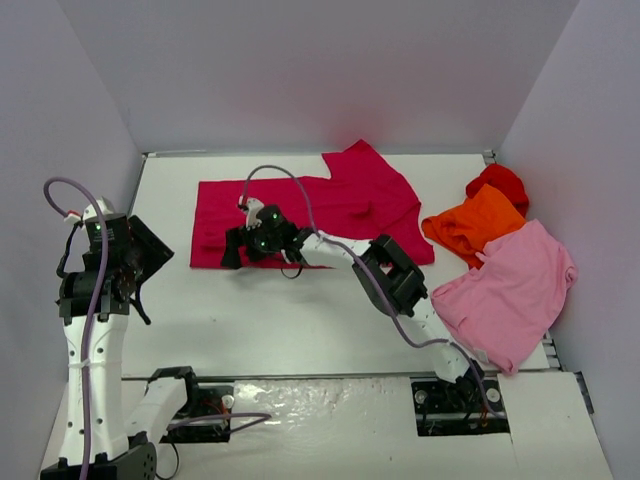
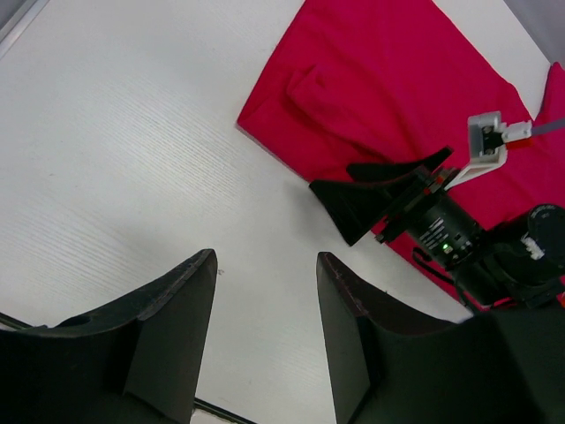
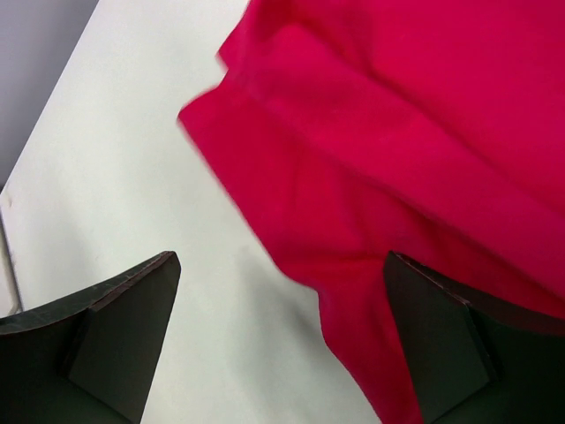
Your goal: Fold and stack the t-shirts
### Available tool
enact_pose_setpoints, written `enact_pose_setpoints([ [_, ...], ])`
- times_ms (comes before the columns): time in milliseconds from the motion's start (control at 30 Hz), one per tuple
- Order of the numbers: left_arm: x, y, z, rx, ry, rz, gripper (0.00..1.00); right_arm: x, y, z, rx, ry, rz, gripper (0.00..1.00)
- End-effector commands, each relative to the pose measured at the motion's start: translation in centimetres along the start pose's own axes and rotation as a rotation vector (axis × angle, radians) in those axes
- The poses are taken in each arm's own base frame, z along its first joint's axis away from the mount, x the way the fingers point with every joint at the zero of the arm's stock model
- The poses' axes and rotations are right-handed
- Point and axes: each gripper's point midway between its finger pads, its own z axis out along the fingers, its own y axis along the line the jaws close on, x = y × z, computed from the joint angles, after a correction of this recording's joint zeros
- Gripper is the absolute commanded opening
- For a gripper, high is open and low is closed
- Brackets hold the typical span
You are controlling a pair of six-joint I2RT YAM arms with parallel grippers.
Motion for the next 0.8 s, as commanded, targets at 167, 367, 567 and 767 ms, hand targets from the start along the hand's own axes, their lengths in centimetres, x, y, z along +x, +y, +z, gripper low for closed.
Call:
enact_pose_setpoints([
  [167, -1.9, -0.9, -0.7, 0.04, -0.066, 0.041, 0.46, 14.4, 8.5, -1.2, -0.065, 0.353, -0.009, 0.98],
  [367, -1.9, -0.7, -0.7, 0.036, -0.075, 0.042, 0.46, 9.9, 10.4, -2.6, -0.037, 0.236, -0.067, 0.98],
  [567, -2.4, -0.8, -0.7, 0.033, -0.084, 0.048, 0.47, 4.0, 12.8, -5.1, -0.024, 0.117, -0.143, 0.98],
  [767, -2.0, -1.2, -0.5, 0.05, -0.061, 0.04, 0.47, 1.7, 11.4, -5.7, 0.014, 0.074, -0.151, 0.98],
])
